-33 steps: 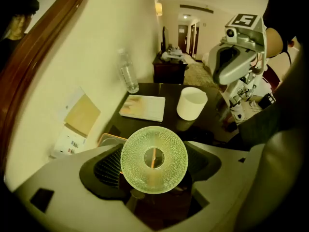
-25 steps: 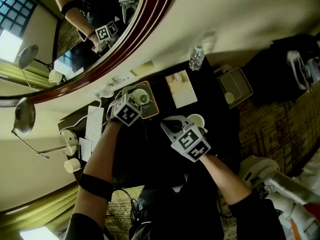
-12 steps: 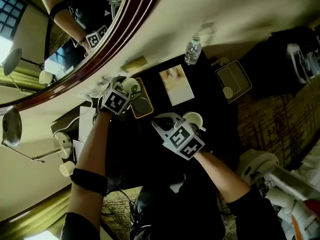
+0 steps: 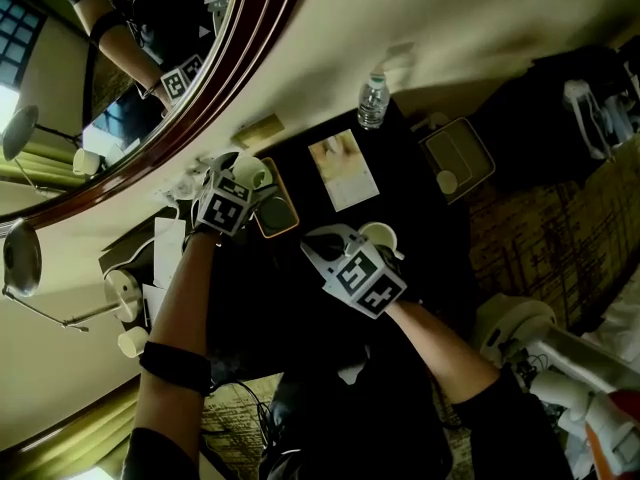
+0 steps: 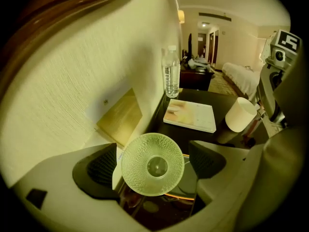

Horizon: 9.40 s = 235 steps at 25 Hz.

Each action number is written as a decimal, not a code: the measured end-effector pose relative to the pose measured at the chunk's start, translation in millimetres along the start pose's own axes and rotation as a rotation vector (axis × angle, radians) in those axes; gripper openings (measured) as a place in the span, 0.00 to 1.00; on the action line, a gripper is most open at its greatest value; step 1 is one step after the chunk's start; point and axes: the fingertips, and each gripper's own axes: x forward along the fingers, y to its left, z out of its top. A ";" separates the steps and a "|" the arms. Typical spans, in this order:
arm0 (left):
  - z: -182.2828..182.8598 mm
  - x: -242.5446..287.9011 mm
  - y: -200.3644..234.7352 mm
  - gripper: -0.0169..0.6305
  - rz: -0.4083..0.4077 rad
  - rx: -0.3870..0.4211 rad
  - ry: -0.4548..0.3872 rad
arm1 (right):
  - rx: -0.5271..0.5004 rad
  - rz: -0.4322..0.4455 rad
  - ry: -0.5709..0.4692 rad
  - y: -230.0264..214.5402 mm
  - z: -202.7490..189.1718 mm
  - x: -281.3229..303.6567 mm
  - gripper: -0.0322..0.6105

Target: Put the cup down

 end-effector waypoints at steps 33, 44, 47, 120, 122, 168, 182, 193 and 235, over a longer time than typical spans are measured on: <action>-34.6 -229.8 -133.4 0.03 0.114 -0.527 -0.525 | -0.001 -0.166 -0.018 11.7 -22.1 -106.7 0.07; -72.2 -222.4 -168.9 0.03 0.103 -0.567 -0.535 | 0.061 -0.223 0.014 6.4 -72.8 -122.1 0.07; -68.2 -222.1 -166.9 0.03 0.104 -0.571 -0.549 | 0.064 -0.226 0.010 9.2 -71.1 -123.9 0.07; -134.2 -183.2 -160.2 0.03 0.195 -0.687 -0.442 | -0.360 0.071 0.086 -27.8 -8.8 113.6 0.70; -139.7 -188.5 -158.2 0.03 0.204 -0.693 -0.444 | -0.354 0.070 0.092 -29.0 -12.2 119.0 0.70; -105.8 -258.1 -126.7 0.03 0.165 -0.622 -0.599 | 0.057 -0.406 0.023 -29.4 -17.6 -127.8 0.05; -126.5 -253.8 -132.0 0.03 0.171 -0.657 -0.570 | 0.188 -0.441 -0.031 -30.6 -52.5 -147.5 0.06; -128.1 -233.5 -130.9 0.03 0.147 -0.679 -0.564 | 0.204 -0.423 -0.018 -34.9 -66.9 -145.9 0.06; -40.8 -25.5 -73.2 0.66 0.060 -0.340 -0.326 | 0.364 -0.432 -0.021 -49.2 -146.1 -168.4 0.06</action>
